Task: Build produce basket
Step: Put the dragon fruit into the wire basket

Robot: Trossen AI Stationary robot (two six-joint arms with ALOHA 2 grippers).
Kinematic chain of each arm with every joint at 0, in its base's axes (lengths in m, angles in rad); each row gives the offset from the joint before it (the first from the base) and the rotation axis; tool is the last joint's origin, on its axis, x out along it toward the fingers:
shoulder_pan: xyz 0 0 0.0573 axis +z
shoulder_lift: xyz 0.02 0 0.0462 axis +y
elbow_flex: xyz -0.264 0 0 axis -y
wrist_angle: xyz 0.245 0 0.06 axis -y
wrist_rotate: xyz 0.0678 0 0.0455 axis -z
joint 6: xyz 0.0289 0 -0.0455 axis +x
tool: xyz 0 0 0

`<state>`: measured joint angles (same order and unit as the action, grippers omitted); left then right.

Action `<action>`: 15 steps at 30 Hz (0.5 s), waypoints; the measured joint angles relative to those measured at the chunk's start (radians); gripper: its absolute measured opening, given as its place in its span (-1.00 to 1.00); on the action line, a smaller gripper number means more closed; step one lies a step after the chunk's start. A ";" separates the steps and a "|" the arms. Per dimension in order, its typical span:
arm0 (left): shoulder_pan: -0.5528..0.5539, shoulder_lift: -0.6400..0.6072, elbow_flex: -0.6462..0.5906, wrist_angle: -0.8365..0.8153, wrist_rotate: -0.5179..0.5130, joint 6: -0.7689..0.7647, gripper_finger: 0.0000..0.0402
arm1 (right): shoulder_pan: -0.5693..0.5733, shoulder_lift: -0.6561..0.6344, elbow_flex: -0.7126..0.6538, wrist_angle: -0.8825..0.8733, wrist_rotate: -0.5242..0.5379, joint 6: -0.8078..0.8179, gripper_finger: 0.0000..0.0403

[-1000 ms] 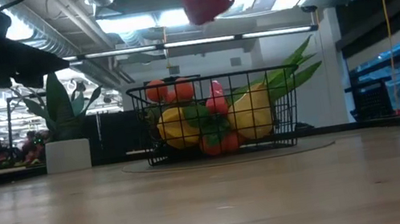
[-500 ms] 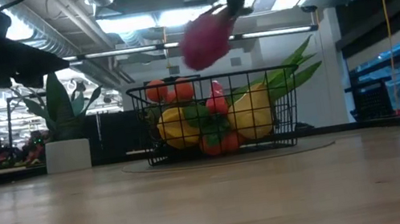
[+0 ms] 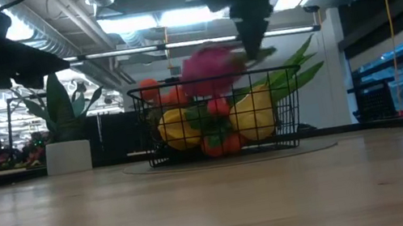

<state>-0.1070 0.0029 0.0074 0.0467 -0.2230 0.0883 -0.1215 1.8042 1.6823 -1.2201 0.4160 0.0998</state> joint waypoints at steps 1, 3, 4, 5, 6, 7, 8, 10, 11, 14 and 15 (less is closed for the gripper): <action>0.000 0.000 0.000 0.000 0.000 0.000 -0.14 | -0.001 0.000 -0.015 -0.001 0.000 0.000 -1.00; 0.000 0.000 0.000 0.000 0.000 0.001 -0.14 | 0.000 0.000 -0.032 -0.008 -0.004 0.001 -1.00; 0.000 0.000 0.000 0.000 0.000 0.000 -0.14 | 0.001 0.000 -0.039 -0.010 -0.016 0.001 -1.00; 0.000 0.000 0.000 0.000 0.000 0.000 -0.14 | 0.001 0.000 -0.047 -0.011 -0.036 0.001 -1.00; 0.000 0.000 0.000 0.000 0.000 0.000 -0.14 | 0.001 0.000 -0.052 -0.012 -0.056 0.001 -1.00; 0.000 0.000 0.000 0.000 0.000 0.000 -0.14 | 0.001 0.000 -0.054 -0.015 -0.076 0.001 -1.00; 0.000 0.000 0.000 0.000 0.000 0.000 -0.14 | 0.002 0.000 -0.054 -0.016 -0.094 0.001 -1.00; 0.000 0.000 0.000 0.000 0.000 0.000 -0.14 | 0.001 0.000 -0.054 -0.012 -0.130 0.001 -0.99; 0.000 0.000 0.000 0.000 0.000 0.000 -0.14 | 0.001 0.000 -0.054 -0.007 -0.145 0.001 -0.98; 0.000 0.000 0.000 0.000 0.000 0.000 -0.14 | 0.001 0.000 -0.054 -0.003 -0.181 0.000 -0.92; 0.000 0.000 0.000 0.000 0.000 0.000 -0.14 | 0.001 0.000 -0.054 -0.003 -0.190 -0.005 -0.89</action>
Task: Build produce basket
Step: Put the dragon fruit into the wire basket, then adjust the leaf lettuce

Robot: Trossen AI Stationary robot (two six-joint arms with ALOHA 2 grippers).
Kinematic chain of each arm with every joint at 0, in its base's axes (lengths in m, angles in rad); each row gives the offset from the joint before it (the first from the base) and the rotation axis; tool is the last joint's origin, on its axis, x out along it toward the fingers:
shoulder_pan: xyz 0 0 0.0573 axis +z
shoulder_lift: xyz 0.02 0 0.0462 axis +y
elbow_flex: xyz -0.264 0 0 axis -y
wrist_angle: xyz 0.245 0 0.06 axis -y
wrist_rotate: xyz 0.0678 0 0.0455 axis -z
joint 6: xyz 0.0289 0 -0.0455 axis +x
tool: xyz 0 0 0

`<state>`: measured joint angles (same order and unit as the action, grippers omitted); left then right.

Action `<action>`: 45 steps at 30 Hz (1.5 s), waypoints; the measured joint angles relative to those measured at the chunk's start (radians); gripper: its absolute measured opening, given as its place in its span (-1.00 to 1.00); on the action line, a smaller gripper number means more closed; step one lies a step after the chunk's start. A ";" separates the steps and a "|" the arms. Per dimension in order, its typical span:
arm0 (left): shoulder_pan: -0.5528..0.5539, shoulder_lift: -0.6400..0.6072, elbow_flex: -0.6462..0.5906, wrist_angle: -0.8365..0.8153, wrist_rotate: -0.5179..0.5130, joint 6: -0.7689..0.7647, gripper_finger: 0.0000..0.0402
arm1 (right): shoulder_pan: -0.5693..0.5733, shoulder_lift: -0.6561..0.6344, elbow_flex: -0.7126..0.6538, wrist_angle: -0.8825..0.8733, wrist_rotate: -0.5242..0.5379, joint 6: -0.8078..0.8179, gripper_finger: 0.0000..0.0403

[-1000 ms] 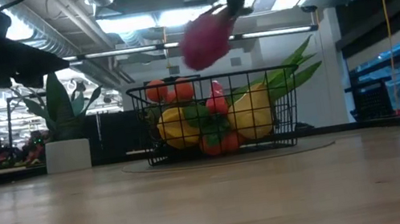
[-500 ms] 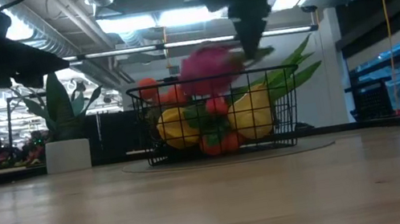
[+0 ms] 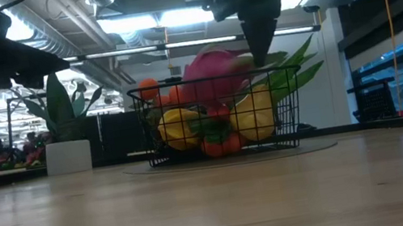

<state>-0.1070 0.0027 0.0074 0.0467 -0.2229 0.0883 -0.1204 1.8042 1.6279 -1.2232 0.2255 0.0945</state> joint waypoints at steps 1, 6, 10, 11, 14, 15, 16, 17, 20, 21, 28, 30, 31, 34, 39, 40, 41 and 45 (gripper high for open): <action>0.000 0.000 0.000 0.000 0.000 0.000 -0.14 | 0.000 0.000 0.000 -0.001 -0.008 -0.006 -0.86; 0.000 0.000 0.000 0.000 0.000 0.000 -0.14 | 0.000 0.000 0.000 -0.001 -0.019 -0.022 -0.65; 0.000 0.000 0.000 0.000 0.000 0.000 -0.14 | 0.000 0.000 0.021 -0.051 -0.011 -0.034 -0.50; 0.000 0.000 0.000 0.000 0.000 0.000 -0.14 | 0.000 0.000 0.038 -0.072 -0.010 -0.034 -0.47; 0.000 0.000 0.000 0.000 0.000 -0.001 -0.14 | 0.000 0.000 0.107 -0.170 -0.010 -0.050 -0.38; 0.000 0.000 0.000 0.000 0.000 -0.001 -0.14 | 0.000 0.000 0.139 -0.212 -0.010 -0.051 -0.36; 0.000 0.000 0.000 0.000 0.000 -0.001 -0.14 | 0.000 0.000 0.172 -0.249 -0.010 -0.051 -0.34; 0.000 0.000 0.000 0.000 0.000 -0.001 -0.14 | 0.000 0.000 0.206 -0.288 -0.009 -0.052 -0.32; 0.000 0.000 0.000 0.000 0.000 -0.001 -0.14 | 0.000 -0.004 0.288 -0.350 0.015 -0.088 -0.29; 0.000 0.000 0.000 0.000 0.000 -0.001 -0.14 | 0.000 -0.014 0.301 -0.338 0.017 -0.102 -0.29; 0.000 0.000 0.000 0.000 0.000 -0.001 -0.14 | -0.029 -0.025 0.354 -0.339 0.038 -0.147 -0.30; 0.000 0.000 0.000 0.000 0.000 0.000 -0.14 | -0.049 -0.027 0.328 -0.335 0.036 -0.131 -0.30; 0.000 0.000 0.000 0.000 0.000 0.000 -0.14 | -0.059 -0.027 0.310 -0.336 0.036 -0.128 -0.30; 0.000 0.000 0.000 0.000 0.000 -0.001 -0.14 | -0.090 -0.026 0.239 -0.323 0.033 -0.129 -0.30; 0.000 0.000 0.000 0.000 0.000 0.000 -0.14 | -0.138 -0.026 0.107 -0.245 -0.029 -0.149 -0.30; 0.000 0.000 0.000 0.000 0.000 0.000 -0.14 | -0.144 -0.026 0.084 -0.228 -0.053 -0.156 -0.31; 0.000 0.000 0.000 0.000 0.000 0.000 -0.14 | -0.148 -0.026 0.062 -0.217 -0.069 -0.160 -0.31; 0.000 0.000 0.000 0.000 0.000 0.000 -0.14 | -0.163 -0.026 -0.009 -0.178 -0.070 -0.184 -0.31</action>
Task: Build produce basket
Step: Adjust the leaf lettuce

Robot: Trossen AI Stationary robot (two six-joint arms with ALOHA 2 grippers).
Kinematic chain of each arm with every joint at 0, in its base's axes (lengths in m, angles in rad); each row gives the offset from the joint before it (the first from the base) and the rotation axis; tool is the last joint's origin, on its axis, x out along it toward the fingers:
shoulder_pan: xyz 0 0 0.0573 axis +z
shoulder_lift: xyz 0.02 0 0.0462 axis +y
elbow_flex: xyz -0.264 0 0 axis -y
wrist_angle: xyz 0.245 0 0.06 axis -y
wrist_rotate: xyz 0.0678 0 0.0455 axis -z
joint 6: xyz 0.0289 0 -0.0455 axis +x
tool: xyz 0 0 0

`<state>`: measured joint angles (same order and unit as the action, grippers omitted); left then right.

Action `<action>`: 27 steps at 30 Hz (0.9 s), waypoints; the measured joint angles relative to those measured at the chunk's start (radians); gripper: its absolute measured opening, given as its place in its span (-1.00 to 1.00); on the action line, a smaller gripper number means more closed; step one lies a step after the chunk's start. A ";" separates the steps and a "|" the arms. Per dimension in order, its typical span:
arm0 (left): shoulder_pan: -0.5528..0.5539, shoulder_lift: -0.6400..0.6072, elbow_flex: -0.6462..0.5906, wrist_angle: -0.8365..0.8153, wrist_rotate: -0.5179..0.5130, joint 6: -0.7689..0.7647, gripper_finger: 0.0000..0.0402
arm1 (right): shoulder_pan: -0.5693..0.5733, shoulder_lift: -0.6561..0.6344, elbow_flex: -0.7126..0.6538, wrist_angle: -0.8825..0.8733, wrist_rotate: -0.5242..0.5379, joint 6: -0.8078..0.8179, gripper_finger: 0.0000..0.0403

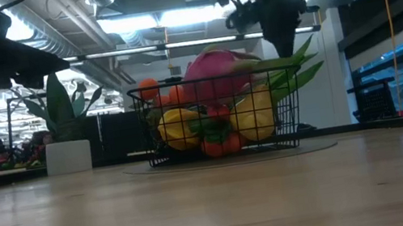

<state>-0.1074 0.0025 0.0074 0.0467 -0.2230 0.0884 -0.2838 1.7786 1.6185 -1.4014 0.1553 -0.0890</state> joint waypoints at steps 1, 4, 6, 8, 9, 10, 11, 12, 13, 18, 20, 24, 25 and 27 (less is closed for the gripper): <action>0.000 0.000 0.000 0.000 0.000 0.000 -0.14 | -0.004 0.000 -0.015 0.006 0.001 -0.003 -0.31; 0.000 0.000 0.000 0.000 0.000 0.000 -0.14 | -0.012 0.000 -0.053 0.027 0.008 -0.020 -0.31; 0.000 0.000 0.000 0.000 0.000 0.000 -0.14 | -0.017 0.000 -0.071 0.035 0.008 -0.026 -0.31; 0.000 0.000 0.000 0.000 0.000 0.000 -0.14 | -0.020 0.001 -0.077 0.043 0.021 -0.028 -0.31; 0.000 0.000 0.000 0.000 0.000 0.000 -0.14 | -0.021 0.001 -0.077 0.044 0.043 -0.028 -0.31; 0.000 0.000 0.000 0.000 0.000 0.000 -0.14 | -0.021 0.001 -0.077 0.043 0.077 -0.028 -0.31; 0.000 0.000 0.000 0.000 0.000 0.000 -0.14 | -0.021 0.001 -0.073 0.042 0.113 -0.029 -0.31; 0.000 0.000 0.000 0.000 0.000 0.000 -0.14 | -0.021 0.001 -0.066 0.041 0.147 -0.029 -0.31; 0.000 0.000 0.000 0.000 0.000 0.000 -0.14 | -0.021 0.001 -0.058 0.041 0.171 -0.029 -0.31; 0.000 0.000 0.000 0.000 0.000 0.000 -0.14 | -0.021 0.001 -0.021 0.041 0.190 -0.072 -0.31; 0.000 0.000 0.000 0.000 0.000 0.000 -0.14 | -0.021 0.001 -0.008 0.041 0.192 -0.074 -0.31; 0.000 0.000 0.000 0.000 0.000 0.000 -0.14 | -0.023 0.001 0.023 0.048 0.201 -0.078 -0.31; 0.000 0.000 0.000 0.000 0.000 0.000 -0.14 | -0.023 0.001 0.031 0.052 0.212 -0.078 -0.31; 0.000 0.000 0.000 0.000 0.000 0.000 -0.14 | -0.024 0.001 0.044 0.057 0.249 -0.078 -0.30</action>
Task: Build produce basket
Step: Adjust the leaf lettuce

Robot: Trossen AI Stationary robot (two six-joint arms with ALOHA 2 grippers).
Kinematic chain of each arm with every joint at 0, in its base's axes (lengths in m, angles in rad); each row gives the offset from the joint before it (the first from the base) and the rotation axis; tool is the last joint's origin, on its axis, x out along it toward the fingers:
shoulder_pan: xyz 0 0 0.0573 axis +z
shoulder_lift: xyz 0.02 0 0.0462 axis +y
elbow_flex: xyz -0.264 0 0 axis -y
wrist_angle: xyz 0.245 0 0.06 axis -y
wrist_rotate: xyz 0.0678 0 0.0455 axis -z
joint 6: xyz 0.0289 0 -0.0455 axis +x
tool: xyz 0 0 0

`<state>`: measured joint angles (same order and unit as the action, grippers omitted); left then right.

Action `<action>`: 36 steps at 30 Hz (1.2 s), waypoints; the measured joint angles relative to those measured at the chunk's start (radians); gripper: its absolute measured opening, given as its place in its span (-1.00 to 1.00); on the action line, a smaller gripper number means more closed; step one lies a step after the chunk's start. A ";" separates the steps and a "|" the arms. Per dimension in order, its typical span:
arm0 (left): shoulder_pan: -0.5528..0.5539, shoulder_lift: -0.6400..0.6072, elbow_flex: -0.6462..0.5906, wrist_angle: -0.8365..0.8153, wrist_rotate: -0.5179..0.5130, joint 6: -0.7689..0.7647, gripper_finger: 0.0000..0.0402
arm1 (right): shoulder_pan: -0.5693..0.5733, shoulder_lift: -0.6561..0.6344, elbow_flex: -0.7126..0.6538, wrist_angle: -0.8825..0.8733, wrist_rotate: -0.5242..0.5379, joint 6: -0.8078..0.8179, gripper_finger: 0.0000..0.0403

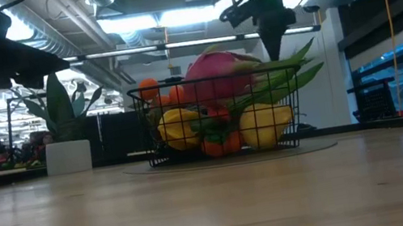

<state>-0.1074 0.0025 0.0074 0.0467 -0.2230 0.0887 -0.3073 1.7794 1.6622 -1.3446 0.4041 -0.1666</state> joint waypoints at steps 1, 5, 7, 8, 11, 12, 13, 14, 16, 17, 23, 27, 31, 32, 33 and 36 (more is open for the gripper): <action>0.000 0.000 0.000 0.000 0.000 0.000 -0.14 | 0.000 0.000 0.007 0.006 0.019 0.000 -0.31; 0.000 0.000 0.000 0.000 0.000 0.000 -0.14 | -0.004 0.000 0.031 0.011 0.031 -0.003 -0.30; 0.000 0.000 0.000 0.000 0.000 0.000 -0.14 | -0.008 0.000 0.042 0.006 -0.052 0.003 -0.30; 0.000 0.000 0.000 0.000 0.000 0.000 -0.14 | -0.009 0.000 0.046 -0.001 -0.118 0.006 -0.30; 0.000 0.000 0.000 0.000 0.000 0.000 -0.14 | -0.012 0.000 0.050 -0.025 -0.295 0.014 -0.30; 0.000 0.000 0.000 0.000 0.000 0.000 -0.14 | -0.012 0.000 0.050 -0.036 -0.322 0.030 -0.30; 0.000 0.000 0.000 0.000 0.000 0.000 -0.14 | -0.011 0.000 0.050 -0.042 -0.340 0.047 -0.30; 0.000 0.000 0.000 0.000 0.000 0.000 -0.14 | -0.011 -0.001 0.045 -0.042 -0.358 0.062 -0.30; 0.000 0.000 0.000 0.000 0.000 0.000 -0.14 | -0.010 -0.001 0.029 -0.049 -0.377 0.077 -0.30; 0.000 0.000 0.000 0.000 0.000 0.000 -0.14 | -0.010 -0.001 0.019 -0.052 -0.377 0.077 -0.30; 0.000 0.000 0.000 0.000 0.000 -0.001 -0.14 | -0.010 -0.001 -0.067 -0.052 -0.379 0.079 -0.30; 0.000 0.000 0.000 0.000 0.000 -0.001 -0.14 | -0.010 -0.001 -0.106 -0.049 -0.380 0.080 -0.30; 0.000 0.000 0.000 0.000 0.000 -0.001 -0.14 | -0.010 0.000 -0.113 -0.049 -0.444 0.080 -0.30; 0.000 0.000 0.000 0.000 0.000 -0.001 -0.14 | -0.010 0.000 -0.108 -0.050 -0.467 0.079 -0.30; 0.000 0.000 0.000 0.000 0.000 0.000 -0.14 | -0.010 0.000 -0.104 -0.047 -0.489 0.079 -0.30; 0.000 0.000 0.000 0.000 0.000 -0.001 -0.14 | -0.009 0.000 -0.092 -0.039 -0.526 0.079 -0.30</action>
<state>-0.1071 0.0026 0.0074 0.0467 -0.2228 0.0881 -0.3167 1.7790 1.5704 -1.3833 -0.1220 -0.0872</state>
